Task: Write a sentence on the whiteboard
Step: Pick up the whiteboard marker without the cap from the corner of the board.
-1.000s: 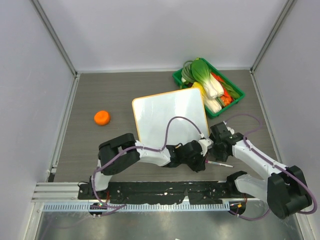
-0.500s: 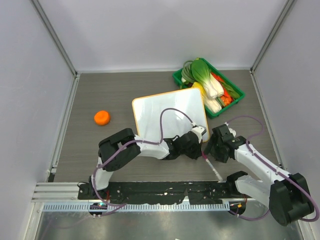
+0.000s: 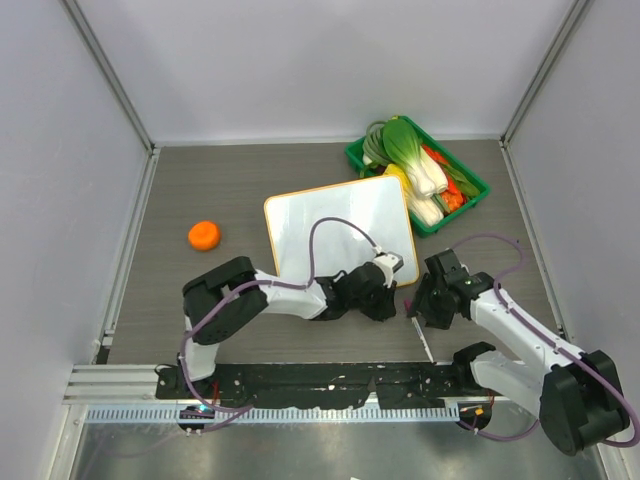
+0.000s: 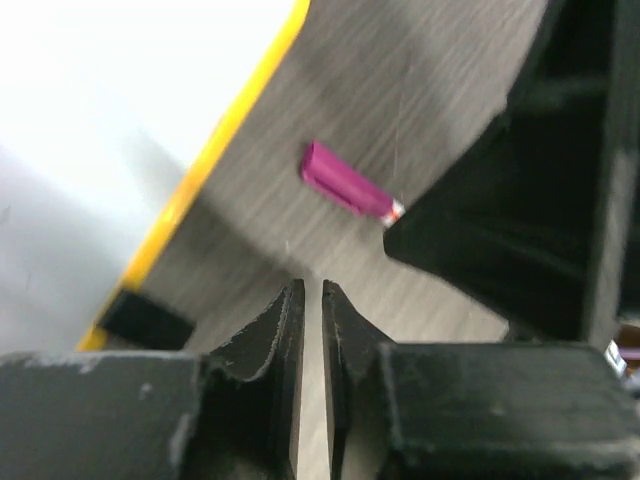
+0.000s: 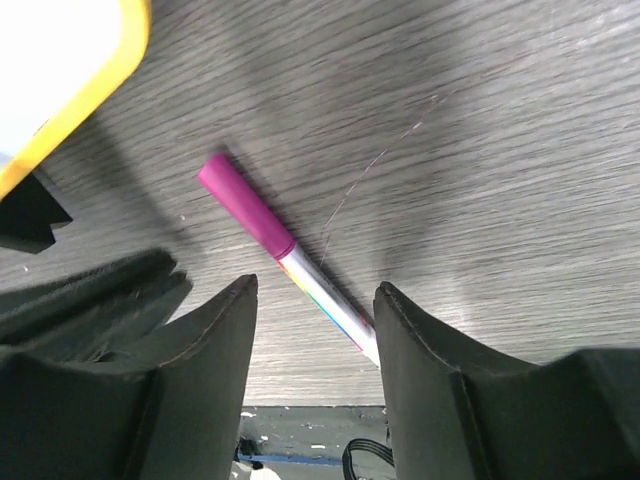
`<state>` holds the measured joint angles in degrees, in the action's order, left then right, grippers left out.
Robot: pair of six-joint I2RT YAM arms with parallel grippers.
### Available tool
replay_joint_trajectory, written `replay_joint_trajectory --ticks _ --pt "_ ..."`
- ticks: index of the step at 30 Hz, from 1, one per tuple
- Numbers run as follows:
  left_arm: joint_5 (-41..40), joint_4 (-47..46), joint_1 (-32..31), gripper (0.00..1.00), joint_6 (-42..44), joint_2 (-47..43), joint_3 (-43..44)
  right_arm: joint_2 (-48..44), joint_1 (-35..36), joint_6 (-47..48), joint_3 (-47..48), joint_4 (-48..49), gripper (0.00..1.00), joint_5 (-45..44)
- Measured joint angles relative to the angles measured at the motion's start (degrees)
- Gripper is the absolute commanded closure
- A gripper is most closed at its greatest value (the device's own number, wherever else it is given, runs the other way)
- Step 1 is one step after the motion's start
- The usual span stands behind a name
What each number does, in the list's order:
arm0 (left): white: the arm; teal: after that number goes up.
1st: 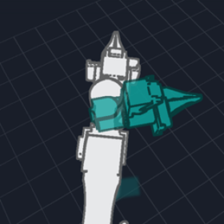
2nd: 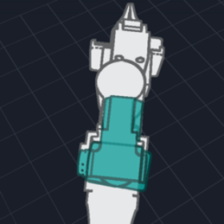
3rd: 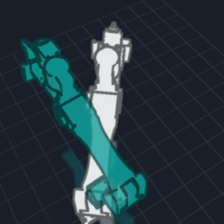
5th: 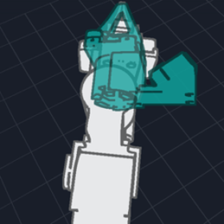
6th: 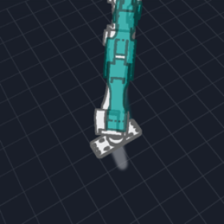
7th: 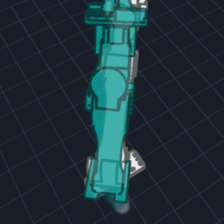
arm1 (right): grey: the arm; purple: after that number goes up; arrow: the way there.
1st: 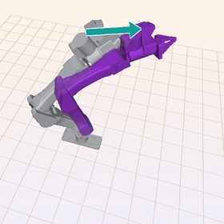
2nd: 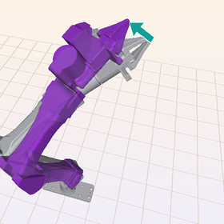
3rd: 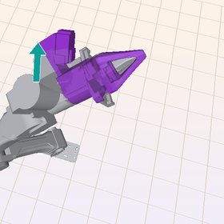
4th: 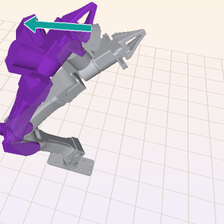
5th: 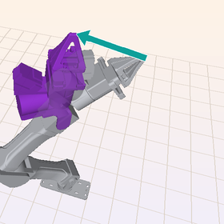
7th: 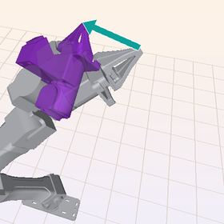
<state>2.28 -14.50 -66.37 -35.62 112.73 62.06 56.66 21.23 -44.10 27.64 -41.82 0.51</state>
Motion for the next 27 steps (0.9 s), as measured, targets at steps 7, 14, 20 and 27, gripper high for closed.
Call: replay_joint_trajectory --ticks 7,14,20,27 --pt "1.9 3.02 -0.26 0.29 -1.55 -16.24 -7.91 3.15 4.5 0.35 0.81 0.07 0.59 0.0" --pt "1.16 9.46 -0.26 0.17 -1.01 -35.65 -9.44 11.89 12.2 -0.66 4.92 -0.5 0.99 -5.38" --pt "-1.25 17.7 -0.26 0.1 1.29 -47.17 -9.38 13.81 14.43 -0.81 6.36 -1.09 0.99 -7.1" --pt "-4.57 24.28 -0.26 0.05 1.84 -55.19 -7.67 10.69 14.82 -0.92 7.04 -1.92 0.99 -5.51"
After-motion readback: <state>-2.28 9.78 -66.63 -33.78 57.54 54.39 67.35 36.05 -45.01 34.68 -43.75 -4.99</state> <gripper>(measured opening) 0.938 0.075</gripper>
